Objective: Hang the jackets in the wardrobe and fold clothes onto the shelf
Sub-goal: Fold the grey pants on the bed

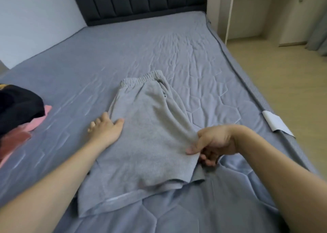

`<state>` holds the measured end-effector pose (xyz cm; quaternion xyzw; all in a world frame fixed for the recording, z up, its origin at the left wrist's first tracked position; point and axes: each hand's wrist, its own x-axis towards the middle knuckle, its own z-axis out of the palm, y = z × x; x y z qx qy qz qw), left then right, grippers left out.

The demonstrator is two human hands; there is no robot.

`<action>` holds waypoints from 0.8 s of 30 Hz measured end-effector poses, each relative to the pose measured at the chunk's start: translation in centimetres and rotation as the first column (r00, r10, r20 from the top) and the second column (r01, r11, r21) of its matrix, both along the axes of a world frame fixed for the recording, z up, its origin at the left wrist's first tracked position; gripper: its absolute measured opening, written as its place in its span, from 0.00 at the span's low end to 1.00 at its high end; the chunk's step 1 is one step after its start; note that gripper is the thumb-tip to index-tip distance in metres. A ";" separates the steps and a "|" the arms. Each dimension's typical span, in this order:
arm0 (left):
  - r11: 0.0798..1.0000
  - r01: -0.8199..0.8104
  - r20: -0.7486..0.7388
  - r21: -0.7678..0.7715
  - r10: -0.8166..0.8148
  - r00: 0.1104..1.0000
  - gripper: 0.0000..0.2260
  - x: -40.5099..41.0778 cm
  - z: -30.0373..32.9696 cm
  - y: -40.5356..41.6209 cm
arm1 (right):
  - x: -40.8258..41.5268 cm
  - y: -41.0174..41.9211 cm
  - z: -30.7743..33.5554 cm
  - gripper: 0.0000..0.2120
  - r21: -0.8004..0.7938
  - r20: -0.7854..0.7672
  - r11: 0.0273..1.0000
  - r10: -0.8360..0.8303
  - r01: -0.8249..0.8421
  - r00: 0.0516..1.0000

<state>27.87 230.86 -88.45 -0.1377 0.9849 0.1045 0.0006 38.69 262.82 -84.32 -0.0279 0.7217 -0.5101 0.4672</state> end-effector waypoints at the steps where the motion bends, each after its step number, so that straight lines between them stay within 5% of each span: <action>1: 1.000 -0.013 0.031 -0.007 0.013 0.999 0.33 0.2 0.8 -0.2 | 0.4 0.0 0.1 0.11 -0.085 -0.015 0.992 -0.099 0.098 0.995; 5: 0.987 0.018 0.187 0.162 -0.049 0.981 0.30 1.1 3.8 -0.4 | 1.6 -0.5 0.2 0.15 -0.325 -0.035 0.908 -0.291 0.265 0.956; 10: 0.995 0.054 0.157 0.089 -0.068 0.985 0.17 3.2 4.0 -1.6 | 2.0 -2.5 0.5 0.26 -0.189 -0.139 0.916 -0.381 0.353 0.914; 13: 0.999 0.035 0.093 0.024 -0.038 0.995 0.15 3.8 3.8 -2.5 | 2.5 -1.9 0.7 0.24 0.062 -0.229 0.890 -0.429 0.453 0.874; 16: 0.974 0.180 0.108 -0.137 -0.166 0.980 0.17 5.2 4.4 -1.6 | 3.5 -1.9 0.6 0.28 0.440 -0.143 0.859 -0.221 0.262 0.965; 18: 0.872 0.367 0.109 -0.323 -0.351 0.930 0.22 6.7 5.8 -0.5 | 3.9 -3.0 0.6 0.29 0.539 -0.143 0.819 -0.139 0.195 0.980; 21: 0.761 0.627 0.488 -0.166 -0.489 0.723 0.36 10.4 7.2 1.0 | 3.4 -4.2 0.6 0.29 0.539 -0.396 0.797 -0.043 0.271 0.917; 23: 0.738 0.663 0.709 -0.126 -0.401 0.581 0.47 13.3 6.4 1.3 | 3.2 -5.1 0.5 0.27 0.397 -0.470 0.831 -0.180 0.389 0.864; 24: 0.702 0.688 0.721 -0.182 -0.380 0.579 0.47 14.4 5.9 1.4 | 3.1 -5.4 0.3 0.24 0.282 -0.426 0.839 -0.325 0.465 0.845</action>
